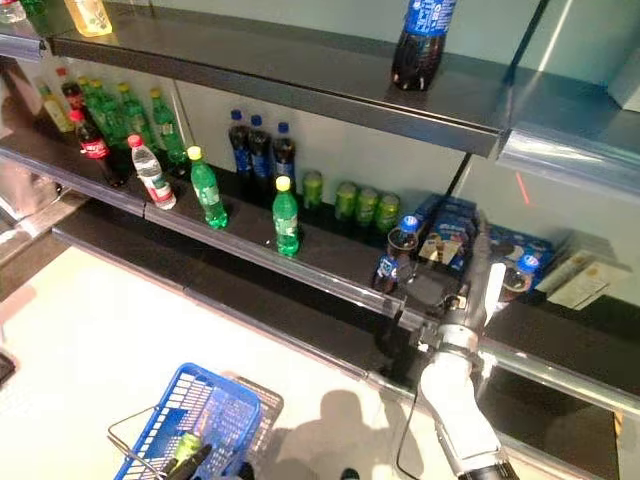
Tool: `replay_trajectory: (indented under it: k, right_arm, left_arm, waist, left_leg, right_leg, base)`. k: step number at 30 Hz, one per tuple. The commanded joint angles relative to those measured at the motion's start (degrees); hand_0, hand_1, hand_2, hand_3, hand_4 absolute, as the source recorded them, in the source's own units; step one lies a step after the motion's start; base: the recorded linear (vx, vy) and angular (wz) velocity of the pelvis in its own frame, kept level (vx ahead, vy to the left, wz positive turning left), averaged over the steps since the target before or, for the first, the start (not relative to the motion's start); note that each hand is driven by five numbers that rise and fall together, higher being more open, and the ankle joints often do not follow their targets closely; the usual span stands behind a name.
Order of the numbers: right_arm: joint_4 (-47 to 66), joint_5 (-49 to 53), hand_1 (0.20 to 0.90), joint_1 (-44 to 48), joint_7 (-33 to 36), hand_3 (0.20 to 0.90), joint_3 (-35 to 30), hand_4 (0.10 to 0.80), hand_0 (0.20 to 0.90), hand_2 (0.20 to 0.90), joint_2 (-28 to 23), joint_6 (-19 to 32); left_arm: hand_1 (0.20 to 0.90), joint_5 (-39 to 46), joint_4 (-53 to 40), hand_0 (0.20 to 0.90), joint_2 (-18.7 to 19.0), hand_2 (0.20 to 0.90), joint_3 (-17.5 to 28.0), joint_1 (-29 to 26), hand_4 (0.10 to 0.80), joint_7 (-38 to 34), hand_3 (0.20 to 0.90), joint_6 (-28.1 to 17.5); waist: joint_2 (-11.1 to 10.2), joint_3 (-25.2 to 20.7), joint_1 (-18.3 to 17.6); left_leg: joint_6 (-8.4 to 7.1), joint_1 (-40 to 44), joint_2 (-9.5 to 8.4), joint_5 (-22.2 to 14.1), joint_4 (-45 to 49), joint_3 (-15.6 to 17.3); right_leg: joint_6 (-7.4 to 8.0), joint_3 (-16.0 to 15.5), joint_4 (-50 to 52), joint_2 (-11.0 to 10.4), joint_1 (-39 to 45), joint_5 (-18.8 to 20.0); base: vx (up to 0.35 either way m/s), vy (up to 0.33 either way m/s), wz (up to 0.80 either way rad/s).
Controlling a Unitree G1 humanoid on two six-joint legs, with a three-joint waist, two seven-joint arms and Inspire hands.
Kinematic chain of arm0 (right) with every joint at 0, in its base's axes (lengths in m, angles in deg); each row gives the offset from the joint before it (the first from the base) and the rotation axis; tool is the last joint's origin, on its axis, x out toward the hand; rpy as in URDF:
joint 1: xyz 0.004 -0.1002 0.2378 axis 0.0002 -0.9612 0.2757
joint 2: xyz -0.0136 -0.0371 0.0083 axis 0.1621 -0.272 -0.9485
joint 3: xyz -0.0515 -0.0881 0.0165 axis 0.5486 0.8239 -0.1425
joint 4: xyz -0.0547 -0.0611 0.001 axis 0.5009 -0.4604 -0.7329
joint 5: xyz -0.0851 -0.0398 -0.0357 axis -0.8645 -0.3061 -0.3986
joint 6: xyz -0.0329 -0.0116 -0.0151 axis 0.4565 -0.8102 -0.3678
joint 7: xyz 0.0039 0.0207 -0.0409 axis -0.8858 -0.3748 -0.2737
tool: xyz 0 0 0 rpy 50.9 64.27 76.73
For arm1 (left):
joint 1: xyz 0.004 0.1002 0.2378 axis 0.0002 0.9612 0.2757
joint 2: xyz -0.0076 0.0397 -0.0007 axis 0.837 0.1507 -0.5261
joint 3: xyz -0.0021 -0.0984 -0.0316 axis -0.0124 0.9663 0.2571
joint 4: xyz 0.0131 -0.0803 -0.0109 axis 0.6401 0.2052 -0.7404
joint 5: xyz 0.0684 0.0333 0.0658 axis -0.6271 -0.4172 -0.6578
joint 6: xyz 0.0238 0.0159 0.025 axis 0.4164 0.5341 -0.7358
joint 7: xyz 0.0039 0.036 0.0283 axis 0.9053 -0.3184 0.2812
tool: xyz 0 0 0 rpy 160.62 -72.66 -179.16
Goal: Pick up the drink and place into the basket.
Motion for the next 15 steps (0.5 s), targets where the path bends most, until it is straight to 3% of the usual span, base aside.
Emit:
replay_trajectory:
  k: [1,6,15]
  right_arm:
    - [1.47,-0.79,0.900,10.33,2.99,0.900,-1.22,0.800,0.900,0.900,-0.89,4.52]
    - [-5.30,-0.55,0.900,26.03,11.13,0.900,1.38,0.800,0.900,0.900,0.68,3.74]
    - [-10.59,0.70,0.900,36.57,20.02,0.900,1.25,0.800,0.900,0.900,-0.14,4.71]
  left_arm:
    - [0.300,-3.37,-3.97,0.300,0.44,0.300,-3.04,-0.08,0.100,0.78,0.200,-4.22]
    - [0.300,2.98,-7.16,0.300,2.14,0.300,-6.54,-6.69,0.100,0.75,0.200,-5.37]
    - [0.300,7.36,-10.92,0.300,2.05,0.300,-10.73,-10.91,0.100,0.96,0.200,-8.31]
  waist:
    - [0.37,-0.43,2.04]
    - [1.41,7.28,2.94]
    - [3.23,14.00,2.91]
  left_leg:
    - [-0.19,-3.15,1.36,-5.49,10.85,-2.31]
    - [0.18,-13.12,0.44,-5.25,15.85,-4.89]
    - [0.52,-20.76,-0.25,-4.72,20.16,-5.99]
  right_leg:
    - [-1.10,-0.51,9.50,-2.13,-7.00,-1.66]
    - [-1.45,-0.73,13.06,-3.45,-15.14,-0.98]
    - [-2.05,-0.06,16.26,-4.22,-21.51,-0.48]
  base:
    - [-0.008,0.025,0.25]
    - [-0.313,-0.014,0.08]
    - [-0.137,0.004,0.04]
